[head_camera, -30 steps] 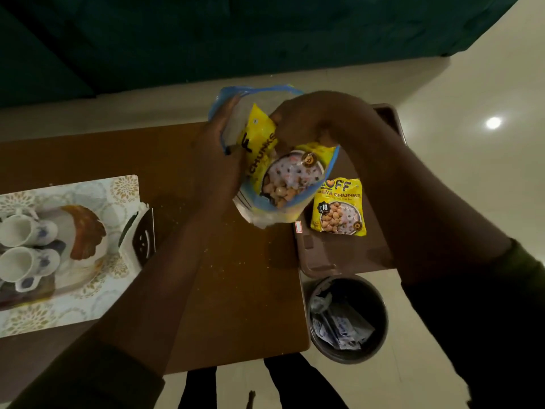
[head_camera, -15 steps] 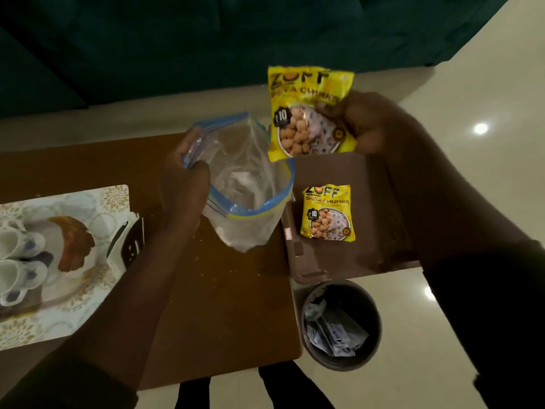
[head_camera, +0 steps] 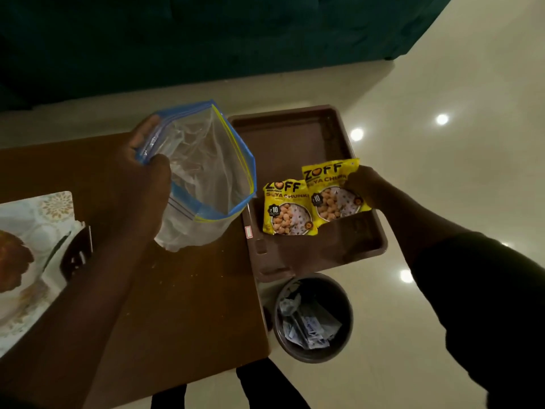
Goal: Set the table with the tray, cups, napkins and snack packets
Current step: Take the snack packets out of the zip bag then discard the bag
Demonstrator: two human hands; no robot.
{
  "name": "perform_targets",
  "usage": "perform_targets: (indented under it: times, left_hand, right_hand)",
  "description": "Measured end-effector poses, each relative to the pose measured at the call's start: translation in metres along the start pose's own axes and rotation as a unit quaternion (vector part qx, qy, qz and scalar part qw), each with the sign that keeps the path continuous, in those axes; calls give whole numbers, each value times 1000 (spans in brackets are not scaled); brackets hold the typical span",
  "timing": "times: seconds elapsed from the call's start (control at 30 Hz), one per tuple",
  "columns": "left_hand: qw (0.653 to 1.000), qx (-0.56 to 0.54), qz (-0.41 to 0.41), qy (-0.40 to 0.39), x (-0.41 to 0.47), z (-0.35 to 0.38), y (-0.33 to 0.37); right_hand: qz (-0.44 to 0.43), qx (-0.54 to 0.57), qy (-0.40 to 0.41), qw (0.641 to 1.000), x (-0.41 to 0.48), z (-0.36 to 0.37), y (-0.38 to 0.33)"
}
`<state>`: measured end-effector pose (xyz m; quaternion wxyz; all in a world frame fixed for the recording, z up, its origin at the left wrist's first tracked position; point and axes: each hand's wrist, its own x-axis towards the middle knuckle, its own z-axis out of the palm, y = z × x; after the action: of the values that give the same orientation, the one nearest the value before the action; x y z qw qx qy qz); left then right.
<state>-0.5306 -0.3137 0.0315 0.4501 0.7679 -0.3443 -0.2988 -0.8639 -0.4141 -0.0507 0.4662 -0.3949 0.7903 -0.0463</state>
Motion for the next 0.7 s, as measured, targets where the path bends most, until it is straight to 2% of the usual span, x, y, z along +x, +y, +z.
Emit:
perform_targets:
  times: [0.07,0.17,0.2,0.27,0.37,0.57,0.7]
  left_hand:
    - [1000,-3,7,-9,-3,6,5]
    - [999,-13,18,-22,-2,12,8]
    - [999,-14,20,-24,-2,14,8]
    - [999,-13,18,-27,-5,18,6]
    - [999,-15,11,-27,-9,21,4]
    - [1000,2,19,-20,-8,20,8]
    - [1000,18,12,-3,-7,16,3]
  right_hand:
    - [-4,-3,-2,1000,5,-3,13]
    - [-33,5,-63,997,8,8,23]
    - [-41,-42,-49,997,11,13,25]
    - [-60,-131,38,989,15,21,31]
    - [-103,-119,93,983,12,33,38]
    - [-142,-127,122,974,9,42,39]
    - [-213,-113,155,958,-1,38,17]
